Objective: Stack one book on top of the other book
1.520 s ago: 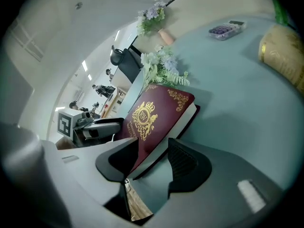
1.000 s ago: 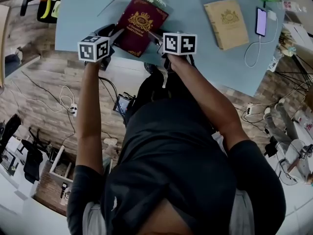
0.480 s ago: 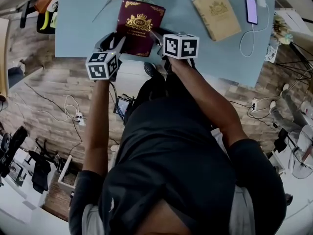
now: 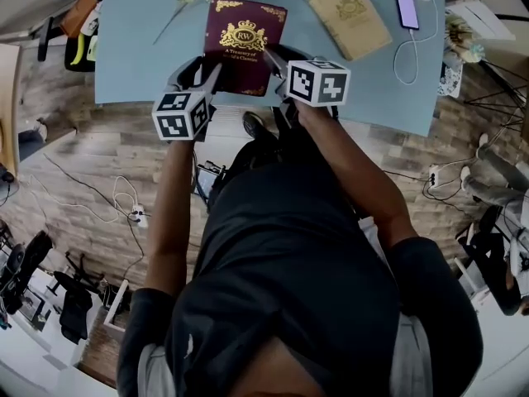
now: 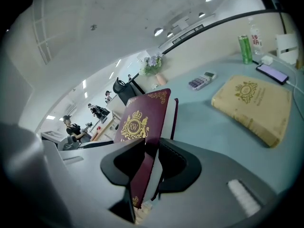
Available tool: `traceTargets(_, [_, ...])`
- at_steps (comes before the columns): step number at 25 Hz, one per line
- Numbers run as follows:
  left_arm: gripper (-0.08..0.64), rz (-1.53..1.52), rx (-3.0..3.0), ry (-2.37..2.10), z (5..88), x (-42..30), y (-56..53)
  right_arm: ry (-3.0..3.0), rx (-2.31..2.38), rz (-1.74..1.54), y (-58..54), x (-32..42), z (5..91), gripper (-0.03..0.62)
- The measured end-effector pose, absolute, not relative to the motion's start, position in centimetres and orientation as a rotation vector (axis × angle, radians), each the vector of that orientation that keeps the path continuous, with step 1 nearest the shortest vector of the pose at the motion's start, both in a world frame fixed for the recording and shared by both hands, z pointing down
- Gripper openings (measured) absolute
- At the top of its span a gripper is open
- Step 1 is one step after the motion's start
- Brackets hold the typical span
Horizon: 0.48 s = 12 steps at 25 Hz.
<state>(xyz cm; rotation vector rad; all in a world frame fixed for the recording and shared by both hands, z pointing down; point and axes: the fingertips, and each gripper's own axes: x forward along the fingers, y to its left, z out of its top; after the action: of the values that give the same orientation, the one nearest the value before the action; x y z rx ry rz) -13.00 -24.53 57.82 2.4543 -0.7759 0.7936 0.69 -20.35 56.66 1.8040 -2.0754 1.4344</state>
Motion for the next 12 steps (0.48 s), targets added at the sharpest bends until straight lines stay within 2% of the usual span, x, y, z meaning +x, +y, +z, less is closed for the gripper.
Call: traceTargets(12, [0.248,0.683,2.572,-0.672,53.4,-8.0,-20.6,-2.051,2.021,1.277,-15.6,5.7,51.4,0.086])
